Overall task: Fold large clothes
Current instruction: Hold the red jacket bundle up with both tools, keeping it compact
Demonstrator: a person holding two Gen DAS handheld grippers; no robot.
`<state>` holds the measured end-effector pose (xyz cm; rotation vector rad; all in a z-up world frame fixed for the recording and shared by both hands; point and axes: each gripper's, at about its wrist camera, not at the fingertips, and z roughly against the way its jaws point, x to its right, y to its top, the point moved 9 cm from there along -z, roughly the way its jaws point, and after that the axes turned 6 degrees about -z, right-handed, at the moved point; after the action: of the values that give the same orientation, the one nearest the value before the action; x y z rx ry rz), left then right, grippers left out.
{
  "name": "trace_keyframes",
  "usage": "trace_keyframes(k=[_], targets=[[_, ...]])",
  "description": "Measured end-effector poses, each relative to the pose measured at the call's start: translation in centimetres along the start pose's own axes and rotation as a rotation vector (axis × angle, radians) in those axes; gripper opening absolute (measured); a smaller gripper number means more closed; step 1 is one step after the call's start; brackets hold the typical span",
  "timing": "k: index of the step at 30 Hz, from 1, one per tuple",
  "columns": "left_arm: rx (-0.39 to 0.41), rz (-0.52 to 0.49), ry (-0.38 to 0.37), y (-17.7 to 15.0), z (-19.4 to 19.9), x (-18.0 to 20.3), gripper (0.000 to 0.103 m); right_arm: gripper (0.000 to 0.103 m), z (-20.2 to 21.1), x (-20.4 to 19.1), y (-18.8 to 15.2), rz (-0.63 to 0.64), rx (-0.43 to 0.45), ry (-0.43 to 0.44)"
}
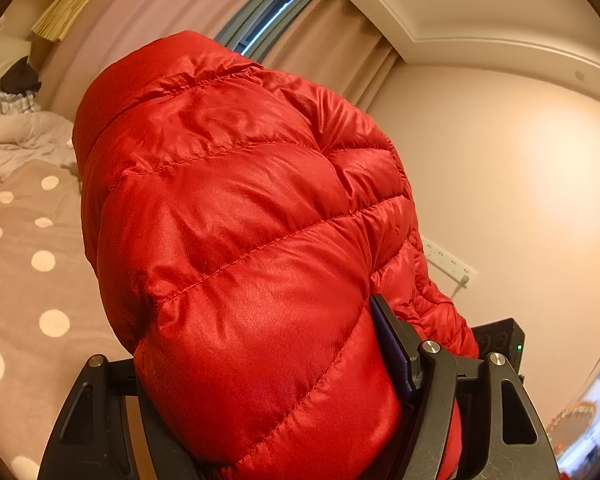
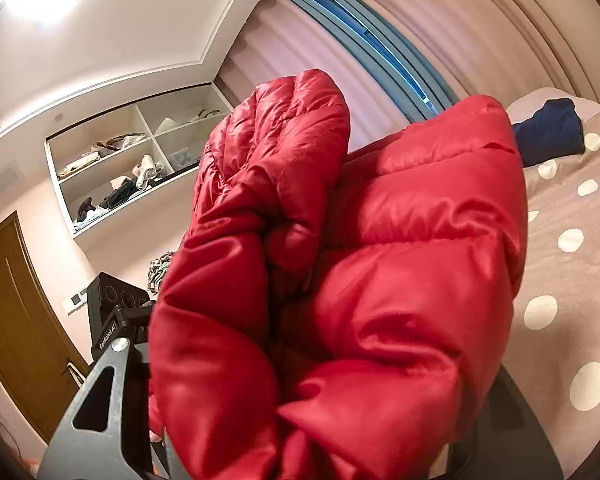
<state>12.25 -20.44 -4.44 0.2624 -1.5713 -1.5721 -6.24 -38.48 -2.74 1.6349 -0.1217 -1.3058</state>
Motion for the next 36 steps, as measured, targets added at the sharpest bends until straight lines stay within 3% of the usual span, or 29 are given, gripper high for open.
trace_keyframes(k=[19,36], targets=[[0.016,-0.015,0.008,-0.3,0.7,0.0,0.071,0.058,-1.1,-1.9,-0.7,0.059,-0.002,0.0],[0.013,-0.015,0.009,-0.6,0.6,0.1,0.071,0.06,-0.6,-1.2,-0.6,0.079,0.0,0.002]])
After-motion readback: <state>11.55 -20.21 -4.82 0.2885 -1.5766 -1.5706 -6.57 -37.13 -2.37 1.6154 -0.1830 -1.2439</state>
